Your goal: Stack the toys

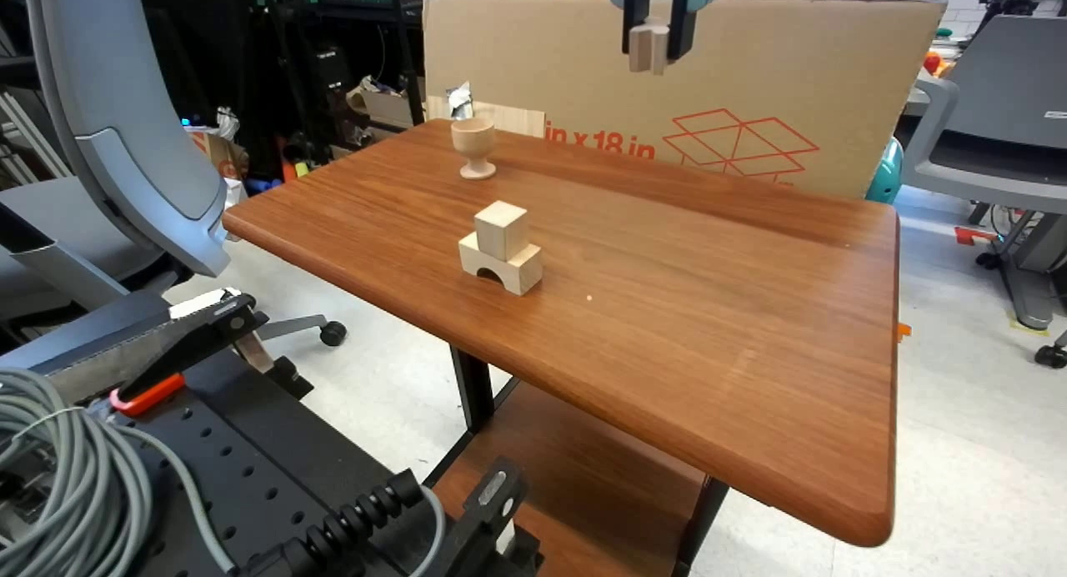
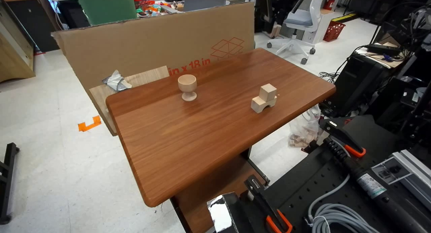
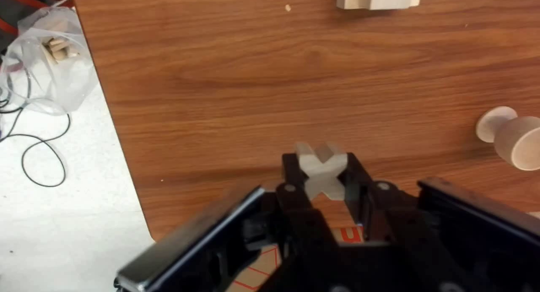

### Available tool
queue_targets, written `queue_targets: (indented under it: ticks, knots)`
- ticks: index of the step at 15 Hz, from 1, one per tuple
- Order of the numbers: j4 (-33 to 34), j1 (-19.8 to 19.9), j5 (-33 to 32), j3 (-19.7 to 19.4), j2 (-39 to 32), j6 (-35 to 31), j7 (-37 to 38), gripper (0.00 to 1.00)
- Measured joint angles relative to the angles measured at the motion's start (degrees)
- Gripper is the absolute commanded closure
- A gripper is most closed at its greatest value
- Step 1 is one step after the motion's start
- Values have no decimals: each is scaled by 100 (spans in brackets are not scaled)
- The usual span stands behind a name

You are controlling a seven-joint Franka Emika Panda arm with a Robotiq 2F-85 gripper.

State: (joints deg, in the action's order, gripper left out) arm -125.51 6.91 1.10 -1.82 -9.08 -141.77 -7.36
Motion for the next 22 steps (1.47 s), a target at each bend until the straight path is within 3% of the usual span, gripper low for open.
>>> queue_targets:
  ticks: [6, 9, 22]
  knots:
    - [-642, -234, -836, -80, 455, -7, 1598, 93]
    - [-900, -252, -1082, -84, 567, 54, 2019, 93]
    - [-1176, -428, -434, 13, 624, 957, 1679, 93]
